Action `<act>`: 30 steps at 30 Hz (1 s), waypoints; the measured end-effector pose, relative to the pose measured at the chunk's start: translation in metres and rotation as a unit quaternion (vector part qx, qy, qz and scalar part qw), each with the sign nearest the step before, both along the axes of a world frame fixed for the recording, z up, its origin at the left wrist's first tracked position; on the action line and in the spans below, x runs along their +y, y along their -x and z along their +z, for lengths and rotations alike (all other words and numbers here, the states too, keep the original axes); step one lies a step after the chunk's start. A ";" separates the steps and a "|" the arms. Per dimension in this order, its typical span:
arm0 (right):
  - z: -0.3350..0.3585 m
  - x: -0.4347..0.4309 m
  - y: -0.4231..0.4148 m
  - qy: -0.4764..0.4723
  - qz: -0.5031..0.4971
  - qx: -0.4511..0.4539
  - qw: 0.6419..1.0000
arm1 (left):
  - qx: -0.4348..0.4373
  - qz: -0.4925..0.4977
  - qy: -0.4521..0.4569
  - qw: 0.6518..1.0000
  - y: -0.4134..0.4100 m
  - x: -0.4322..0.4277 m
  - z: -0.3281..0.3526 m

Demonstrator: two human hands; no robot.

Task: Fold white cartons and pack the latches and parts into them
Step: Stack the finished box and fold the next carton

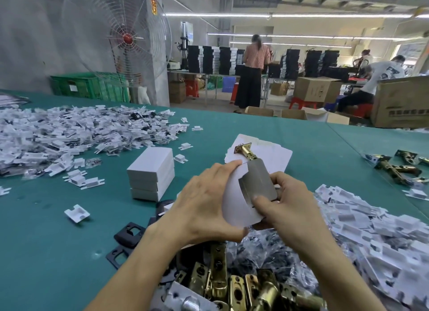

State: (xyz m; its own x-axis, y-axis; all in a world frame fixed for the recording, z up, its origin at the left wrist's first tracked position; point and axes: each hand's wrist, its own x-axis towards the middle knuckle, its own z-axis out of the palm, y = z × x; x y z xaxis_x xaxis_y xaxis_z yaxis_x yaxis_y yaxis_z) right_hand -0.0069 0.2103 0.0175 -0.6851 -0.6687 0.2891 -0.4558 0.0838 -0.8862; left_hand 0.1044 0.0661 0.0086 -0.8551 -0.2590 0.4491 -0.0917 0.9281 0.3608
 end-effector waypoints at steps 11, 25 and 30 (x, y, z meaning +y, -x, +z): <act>0.008 0.003 -0.013 0.179 -0.053 0.034 0.982 | 0.155 -0.029 -0.088 0.984 0.001 -0.003 0.003; 0.005 -0.002 -0.015 0.029 0.096 0.085 0.991 | 0.208 -0.046 -0.154 0.965 0.002 -0.003 0.000; 0.009 0.001 -0.019 0.152 0.084 0.062 0.983 | 0.165 -0.044 -0.133 0.976 0.000 -0.004 -0.001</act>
